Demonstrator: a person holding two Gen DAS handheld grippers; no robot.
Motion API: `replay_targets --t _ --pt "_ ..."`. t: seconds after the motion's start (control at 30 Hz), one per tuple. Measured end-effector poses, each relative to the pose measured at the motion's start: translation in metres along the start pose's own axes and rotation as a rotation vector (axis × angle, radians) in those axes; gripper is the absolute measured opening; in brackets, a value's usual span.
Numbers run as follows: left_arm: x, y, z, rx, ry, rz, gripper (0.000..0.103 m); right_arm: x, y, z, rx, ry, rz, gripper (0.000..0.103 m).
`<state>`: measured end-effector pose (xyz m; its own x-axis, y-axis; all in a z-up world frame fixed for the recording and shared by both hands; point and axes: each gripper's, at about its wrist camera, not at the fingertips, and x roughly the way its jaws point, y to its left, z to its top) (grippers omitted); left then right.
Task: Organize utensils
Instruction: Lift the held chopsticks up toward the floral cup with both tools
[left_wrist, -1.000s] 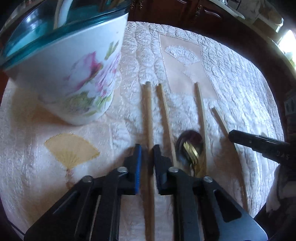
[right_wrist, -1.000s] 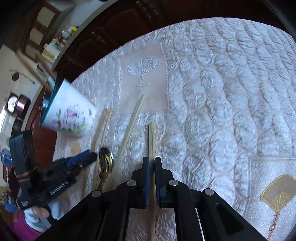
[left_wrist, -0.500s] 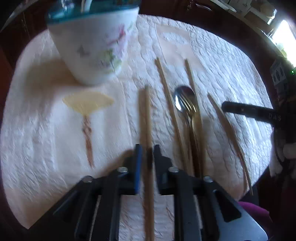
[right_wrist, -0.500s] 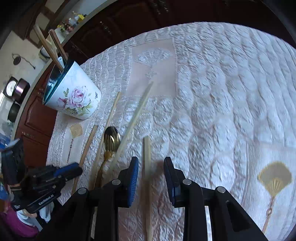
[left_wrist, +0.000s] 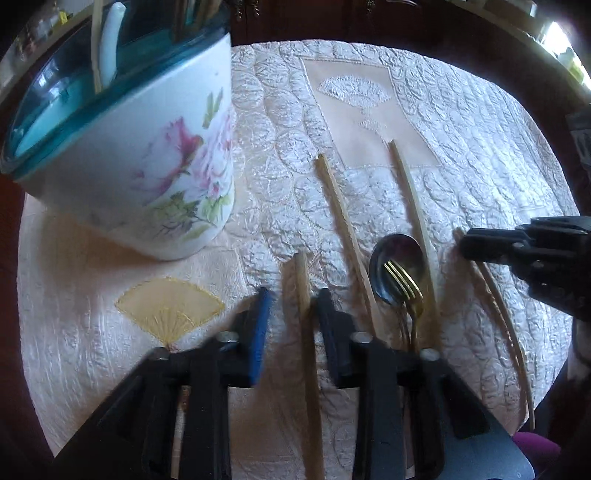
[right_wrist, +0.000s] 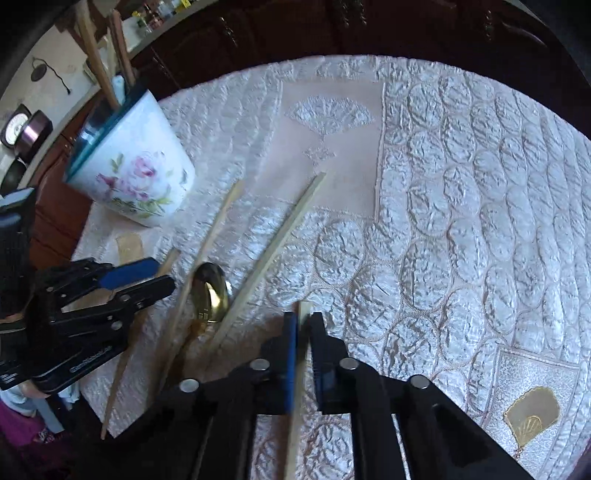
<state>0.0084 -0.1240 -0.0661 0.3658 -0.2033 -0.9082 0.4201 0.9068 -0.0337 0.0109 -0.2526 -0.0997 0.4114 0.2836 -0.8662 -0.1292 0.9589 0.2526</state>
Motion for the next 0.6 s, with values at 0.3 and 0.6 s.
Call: replay_targets --t 0.3,0.6 --pt "-0.059 0.033 -0.004 -0.111 -0.098 -0.152 0.006 -0.081 0.008 0.006 -0.025 -0.174 0.085 0.006" --pt "-0.141 0.041 -0.010 -0.126 -0.264 -0.193 0.006 -0.140 0.048 0.007 -0.098 -0.298 0.140 0.006"
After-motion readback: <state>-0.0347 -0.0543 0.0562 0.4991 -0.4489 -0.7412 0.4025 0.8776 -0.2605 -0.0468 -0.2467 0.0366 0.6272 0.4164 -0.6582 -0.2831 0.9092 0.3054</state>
